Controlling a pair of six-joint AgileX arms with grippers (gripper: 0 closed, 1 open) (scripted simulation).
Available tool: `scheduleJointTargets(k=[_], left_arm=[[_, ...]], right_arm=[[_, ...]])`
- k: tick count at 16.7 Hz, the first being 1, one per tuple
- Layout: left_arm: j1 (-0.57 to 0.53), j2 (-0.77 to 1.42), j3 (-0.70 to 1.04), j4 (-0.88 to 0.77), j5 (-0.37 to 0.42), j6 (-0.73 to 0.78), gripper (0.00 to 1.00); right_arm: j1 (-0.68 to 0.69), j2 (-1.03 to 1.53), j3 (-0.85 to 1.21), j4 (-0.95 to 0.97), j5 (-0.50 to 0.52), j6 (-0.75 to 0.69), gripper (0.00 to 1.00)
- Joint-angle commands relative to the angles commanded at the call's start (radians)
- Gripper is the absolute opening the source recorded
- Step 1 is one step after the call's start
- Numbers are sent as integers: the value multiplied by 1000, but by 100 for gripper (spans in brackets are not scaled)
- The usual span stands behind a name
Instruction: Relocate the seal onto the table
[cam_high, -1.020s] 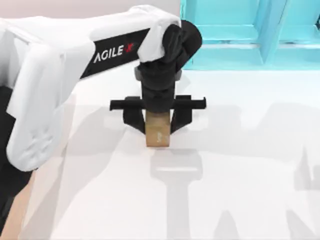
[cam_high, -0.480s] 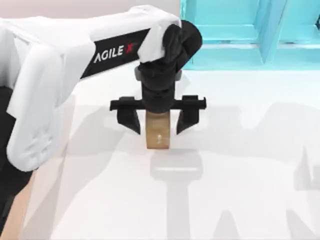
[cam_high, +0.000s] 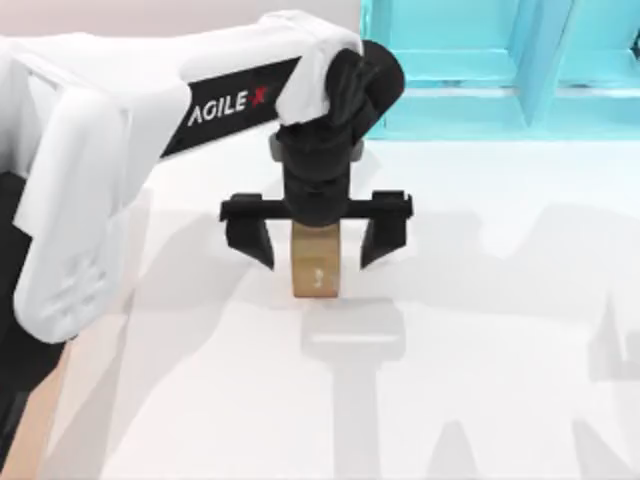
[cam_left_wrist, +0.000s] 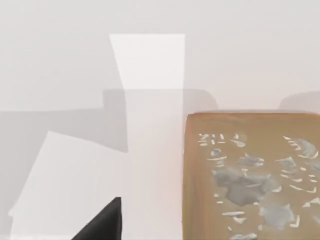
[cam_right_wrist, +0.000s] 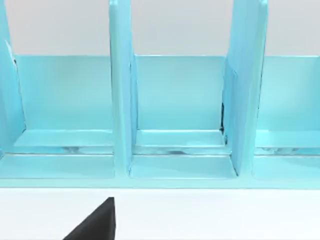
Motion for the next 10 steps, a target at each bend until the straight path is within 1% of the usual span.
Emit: scheduleJointTargets(k=[2,4,7,10], left_arm=[[1,4,13,-10,0,-2,100],[2,16,62,-48,1,-4,100],[-1,50,193,-150,0,-7,100],[-5,94,368,-287,1,-8,100]], right_arm=[[0,0,0,0,0,0,100],[0,0,0,0,0,0,100],[0,0,0,0,0,0,100],[0,0,0,0,0,0,100]])
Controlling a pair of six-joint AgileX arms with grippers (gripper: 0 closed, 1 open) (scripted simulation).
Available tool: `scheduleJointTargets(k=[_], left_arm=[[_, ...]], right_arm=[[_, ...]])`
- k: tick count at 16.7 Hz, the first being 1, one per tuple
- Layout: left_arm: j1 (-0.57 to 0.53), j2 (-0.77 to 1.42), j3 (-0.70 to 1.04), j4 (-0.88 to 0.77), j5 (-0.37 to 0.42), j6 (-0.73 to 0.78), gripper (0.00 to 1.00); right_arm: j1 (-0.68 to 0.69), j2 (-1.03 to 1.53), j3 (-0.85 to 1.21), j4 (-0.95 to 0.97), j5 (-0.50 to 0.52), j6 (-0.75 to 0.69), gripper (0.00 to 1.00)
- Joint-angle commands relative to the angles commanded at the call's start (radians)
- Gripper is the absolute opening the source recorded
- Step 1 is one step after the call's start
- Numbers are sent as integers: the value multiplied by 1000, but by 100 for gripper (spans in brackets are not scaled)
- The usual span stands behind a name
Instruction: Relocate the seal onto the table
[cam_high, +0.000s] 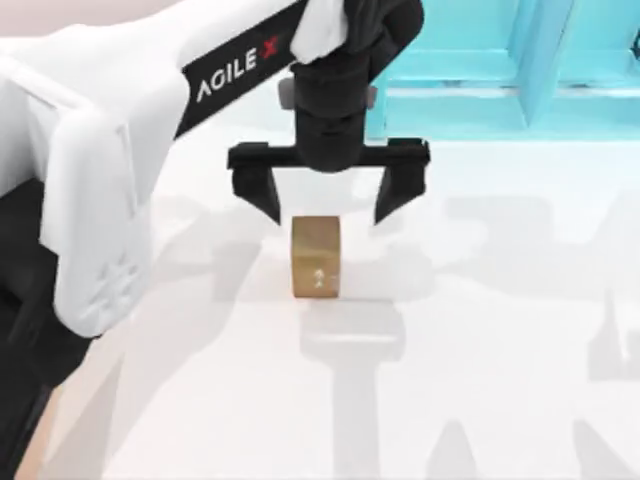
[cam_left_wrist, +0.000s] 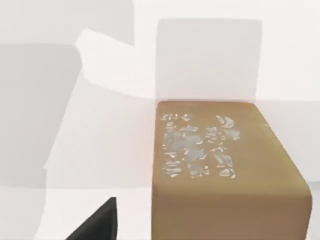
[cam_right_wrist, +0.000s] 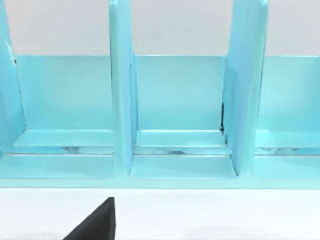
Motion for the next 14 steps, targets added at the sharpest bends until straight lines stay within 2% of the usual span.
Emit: scheduleJointTargets(k=[8,11,14], left_arm=[[-1,91,481,-384,2,4,100],[1,107,591,-472,2,5,100],[1,112,625,-499,2,6,100]], right_arm=[[0,0,0,0,0,0,100],[0,0,0,0,0,0,100],[0,0,0,0,0,0,100]])
